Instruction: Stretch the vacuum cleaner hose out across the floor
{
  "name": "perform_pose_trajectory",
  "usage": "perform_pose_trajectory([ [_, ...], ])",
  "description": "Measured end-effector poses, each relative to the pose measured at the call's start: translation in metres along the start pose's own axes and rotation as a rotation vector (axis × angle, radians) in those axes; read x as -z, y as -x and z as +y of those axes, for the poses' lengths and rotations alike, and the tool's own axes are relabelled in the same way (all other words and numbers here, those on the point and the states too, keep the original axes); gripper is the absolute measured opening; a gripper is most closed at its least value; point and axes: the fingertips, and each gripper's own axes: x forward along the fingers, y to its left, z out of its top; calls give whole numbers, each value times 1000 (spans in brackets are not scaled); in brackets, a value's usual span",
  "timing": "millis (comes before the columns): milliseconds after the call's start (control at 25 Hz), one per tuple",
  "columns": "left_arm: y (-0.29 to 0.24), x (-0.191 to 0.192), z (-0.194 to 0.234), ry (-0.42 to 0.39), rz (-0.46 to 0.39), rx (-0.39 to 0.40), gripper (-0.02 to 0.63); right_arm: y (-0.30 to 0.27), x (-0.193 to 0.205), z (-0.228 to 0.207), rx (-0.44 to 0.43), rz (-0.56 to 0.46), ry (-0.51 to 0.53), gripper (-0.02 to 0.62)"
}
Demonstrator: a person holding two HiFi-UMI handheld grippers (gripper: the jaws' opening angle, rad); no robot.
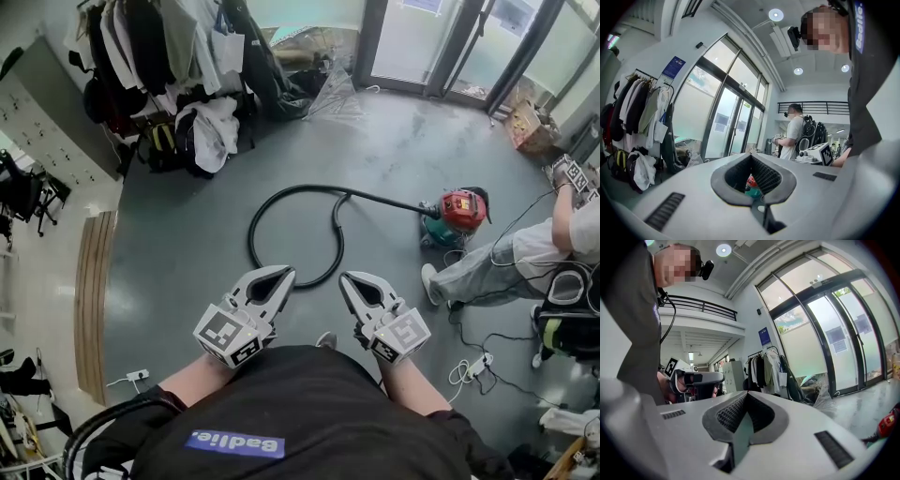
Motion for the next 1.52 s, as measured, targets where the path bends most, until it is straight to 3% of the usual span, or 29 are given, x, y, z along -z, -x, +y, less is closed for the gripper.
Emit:
perform_pose_trajectory([
  [360,-21,16,3,-1,17,-108,8,18,19,-41,-40,5,-39,5],
  [680,-11,19,41,15,17,-177,8,-7,24,-52,-64,47,-44,5],
  [1280,-8,18,254,40,59,-119,8,-198,2,-64,22,107,10,5],
  [1520,-17,25,320,42,91,-100,8,-274,-2,-75,7,134,58,5],
])
